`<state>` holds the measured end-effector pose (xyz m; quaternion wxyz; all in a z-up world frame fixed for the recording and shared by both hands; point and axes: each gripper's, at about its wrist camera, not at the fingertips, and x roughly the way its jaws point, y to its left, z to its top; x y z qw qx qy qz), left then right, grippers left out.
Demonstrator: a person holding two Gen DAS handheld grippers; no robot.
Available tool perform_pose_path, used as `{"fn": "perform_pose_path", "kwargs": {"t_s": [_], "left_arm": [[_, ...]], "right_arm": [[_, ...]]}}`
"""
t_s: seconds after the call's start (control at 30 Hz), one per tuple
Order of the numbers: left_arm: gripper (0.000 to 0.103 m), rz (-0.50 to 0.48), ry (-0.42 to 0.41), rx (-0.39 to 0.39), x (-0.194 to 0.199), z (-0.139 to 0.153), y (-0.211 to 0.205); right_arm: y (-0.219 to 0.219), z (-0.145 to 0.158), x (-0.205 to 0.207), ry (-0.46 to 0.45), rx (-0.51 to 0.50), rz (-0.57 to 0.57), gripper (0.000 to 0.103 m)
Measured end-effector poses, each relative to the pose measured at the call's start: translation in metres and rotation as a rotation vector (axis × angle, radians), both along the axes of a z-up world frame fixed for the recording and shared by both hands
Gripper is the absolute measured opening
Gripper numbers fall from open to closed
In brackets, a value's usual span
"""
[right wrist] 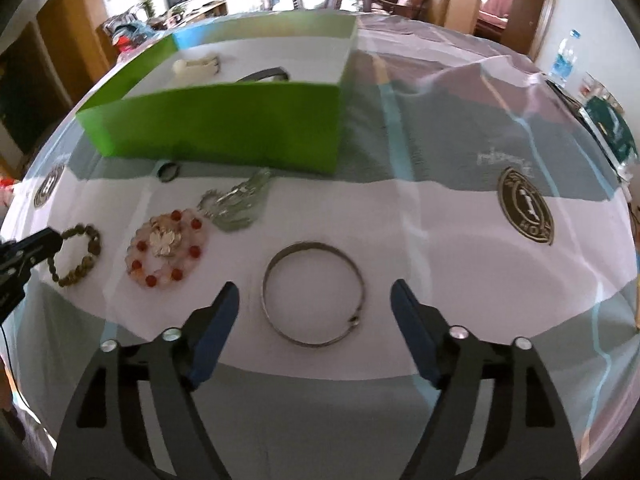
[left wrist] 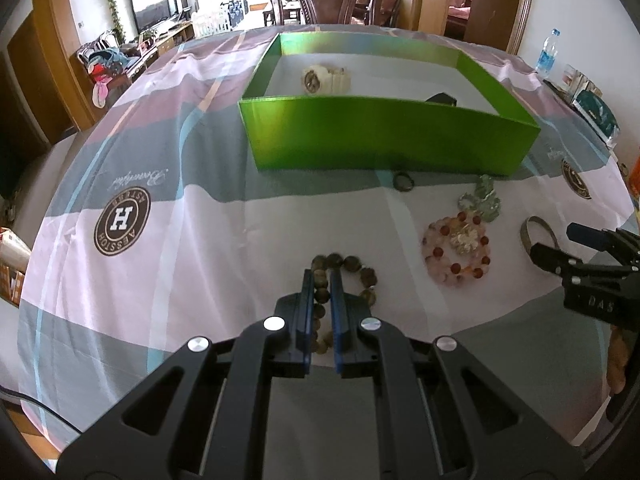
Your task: Organize jewelry
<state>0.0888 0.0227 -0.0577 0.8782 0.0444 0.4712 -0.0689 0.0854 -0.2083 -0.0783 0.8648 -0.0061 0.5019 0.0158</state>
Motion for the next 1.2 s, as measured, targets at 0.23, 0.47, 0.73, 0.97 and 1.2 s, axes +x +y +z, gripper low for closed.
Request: {"fn": "perform_pose_path", "kwargs": {"t_s": [0.23,0.47,0.73,0.97,1.2], "left_arm": [[0.009,0.003,0.02,0.003,0.003,-0.007,0.0],[0.009,0.011,0.025,-0.005,0.005,-0.009,0.003],[0.008,0.011,-0.032,-0.041,-0.002,0.017,0.007],[0.008,-0.015,-0.105,-0.065,-0.012,0.05,0.004],[0.008,-0.017,-0.185,-0.062,0.0,0.093,0.002]], "right_arm": [[0.004,-0.008,0.002,0.008,0.004,0.014,0.058],[0.01,-0.003,-0.003,-0.004,0.027,0.037,0.057],[0.013,0.006,-0.007,-0.028,0.034,0.041,0.058],[0.014,0.032,-0.014,-0.094,0.053,0.049,0.058],[0.02,0.08,-0.012,-0.216,0.038,0.066,0.058]]}}
